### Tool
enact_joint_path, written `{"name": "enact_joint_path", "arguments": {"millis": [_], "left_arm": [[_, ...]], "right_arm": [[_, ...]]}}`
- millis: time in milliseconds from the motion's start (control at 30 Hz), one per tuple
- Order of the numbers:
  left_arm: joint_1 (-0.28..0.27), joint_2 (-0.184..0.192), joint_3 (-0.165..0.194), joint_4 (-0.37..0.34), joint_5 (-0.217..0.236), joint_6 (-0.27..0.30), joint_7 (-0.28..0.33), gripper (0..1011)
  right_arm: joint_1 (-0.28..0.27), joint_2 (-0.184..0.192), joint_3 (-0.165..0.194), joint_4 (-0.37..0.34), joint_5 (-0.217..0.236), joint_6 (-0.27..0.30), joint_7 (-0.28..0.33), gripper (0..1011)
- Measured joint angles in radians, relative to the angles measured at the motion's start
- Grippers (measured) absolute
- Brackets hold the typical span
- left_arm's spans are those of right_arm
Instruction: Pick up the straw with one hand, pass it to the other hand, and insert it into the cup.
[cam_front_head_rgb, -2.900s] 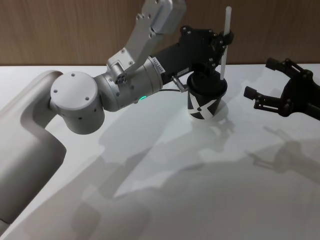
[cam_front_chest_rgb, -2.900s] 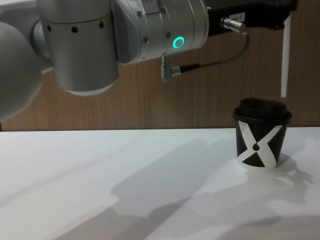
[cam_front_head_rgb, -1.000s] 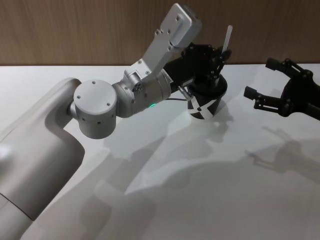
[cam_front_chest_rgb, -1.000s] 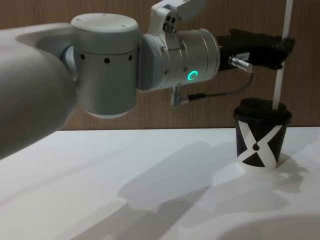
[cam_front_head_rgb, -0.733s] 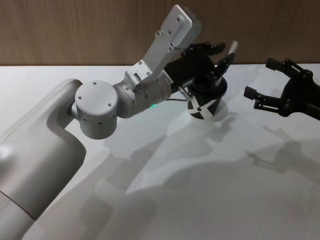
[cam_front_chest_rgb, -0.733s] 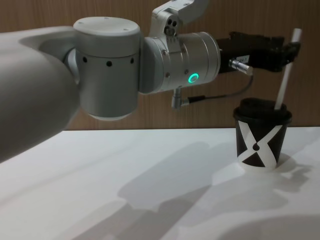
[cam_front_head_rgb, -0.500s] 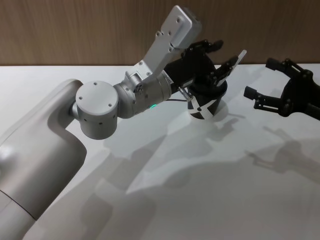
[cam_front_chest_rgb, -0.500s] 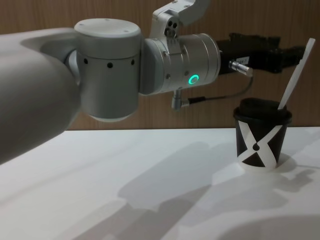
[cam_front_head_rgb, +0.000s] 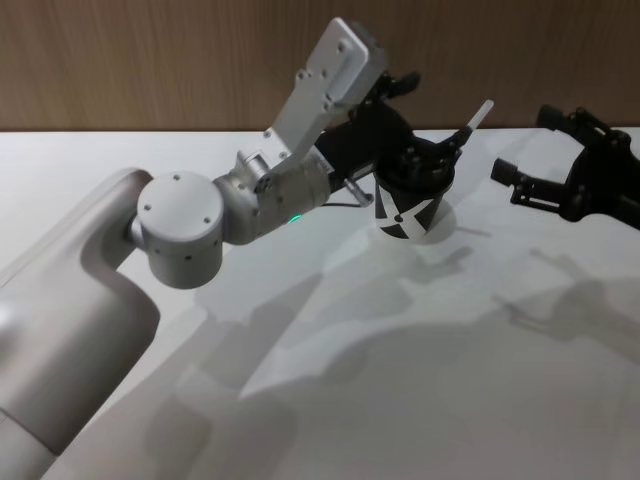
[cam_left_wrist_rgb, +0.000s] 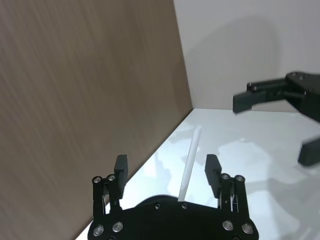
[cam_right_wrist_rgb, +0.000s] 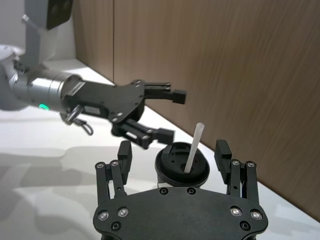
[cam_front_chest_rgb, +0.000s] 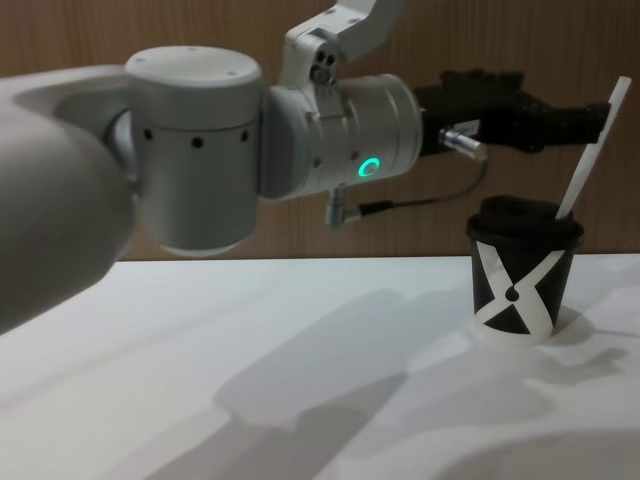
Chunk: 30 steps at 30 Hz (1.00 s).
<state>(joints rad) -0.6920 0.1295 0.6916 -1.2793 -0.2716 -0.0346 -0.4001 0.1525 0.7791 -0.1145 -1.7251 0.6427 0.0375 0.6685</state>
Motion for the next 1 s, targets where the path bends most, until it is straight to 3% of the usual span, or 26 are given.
{"name": "enact_joint_path", "arguments": {"millis": [133, 467, 533, 800, 1000], "left_arm": [[0.023, 0.017, -0.01, -0.026, 0.008, 0.0, 0.018, 1003], [0.084, 0.056, -0.04, -0.088, 0.026, -0.007, 0.066, 1003], [0.101, 0.063, -0.049, -0.102, 0.028, -0.015, 0.077, 1002], [0.145, 0.073, -0.075, -0.133, 0.028, -0.04, 0.111, 1003], [0.171, 0.073, -0.092, -0.149, 0.029, -0.06, 0.133, 1002]], "right_arm": [[0.001, -0.009, 0.012, -0.011, 0.029, 0.025, -0.021, 1001], [0.014, -0.049, 0.048, -0.054, 0.116, 0.109, -0.111, 1001], [0.024, -0.067, 0.057, -0.072, 0.148, 0.146, -0.153, 1001], [0.054, -0.11, 0.058, -0.112, 0.221, 0.253, -0.265, 1001], [0.074, -0.12, 0.038, -0.132, 0.253, 0.317, -0.307, 1001]]}}
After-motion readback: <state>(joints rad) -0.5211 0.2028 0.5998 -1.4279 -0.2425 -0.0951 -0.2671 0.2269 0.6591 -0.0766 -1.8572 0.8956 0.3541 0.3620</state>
